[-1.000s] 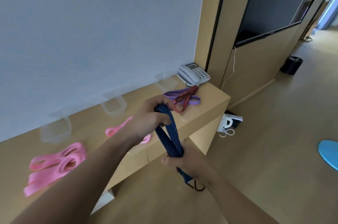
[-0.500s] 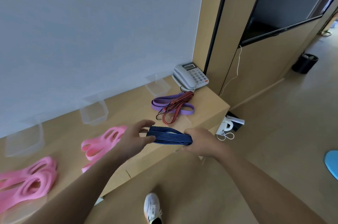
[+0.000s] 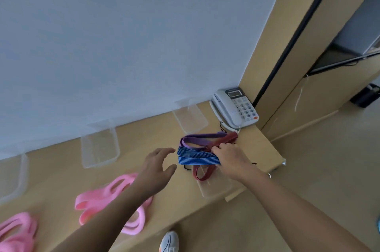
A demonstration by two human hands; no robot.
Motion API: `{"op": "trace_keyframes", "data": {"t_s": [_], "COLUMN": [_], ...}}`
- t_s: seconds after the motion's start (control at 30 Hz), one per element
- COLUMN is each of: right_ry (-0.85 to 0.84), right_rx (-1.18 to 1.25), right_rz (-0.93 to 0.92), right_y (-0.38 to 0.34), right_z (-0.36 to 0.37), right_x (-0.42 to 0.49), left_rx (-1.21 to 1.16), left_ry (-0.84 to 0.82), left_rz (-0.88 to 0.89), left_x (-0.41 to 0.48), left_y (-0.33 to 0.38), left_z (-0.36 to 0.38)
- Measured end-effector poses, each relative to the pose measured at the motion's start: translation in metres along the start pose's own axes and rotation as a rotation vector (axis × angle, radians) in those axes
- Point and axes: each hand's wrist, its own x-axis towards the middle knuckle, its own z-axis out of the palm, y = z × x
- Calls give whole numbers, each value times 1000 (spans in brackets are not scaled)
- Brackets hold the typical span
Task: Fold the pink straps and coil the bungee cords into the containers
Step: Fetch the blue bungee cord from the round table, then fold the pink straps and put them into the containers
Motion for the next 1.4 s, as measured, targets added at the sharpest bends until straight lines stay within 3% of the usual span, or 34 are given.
{"op": "trace_keyframes", "data": {"t_s": [0.17,0.37,0.53,0.63,0.87,1.2,1.4], "right_ry": [-95,-217,3,35,27,26,67], "right_rx": [-95,34,153,228,284,272,276], "right_rz": [39,53,-11,-65,-261,-500,-519], "right_y": [7,10,0,-17,-78,-184,-282], "right_z": [16,30,23,23,33,33,22], "right_x": [25,14,-8,-24,-52,-70,-53], "left_rx": [51,126,180,190,256,261,258], "left_ry": [15,-6,39,119,285,460,494], "left_rz": [-28,-51,-73,-109,-211,-543,-618], "left_x": [19,13,-14,-49,-161,-295,-342], "left_y": [-11,-15,-13,-9,-35,-102,-163], "left_z": [3,10,13,15,15,-15,-55]}}
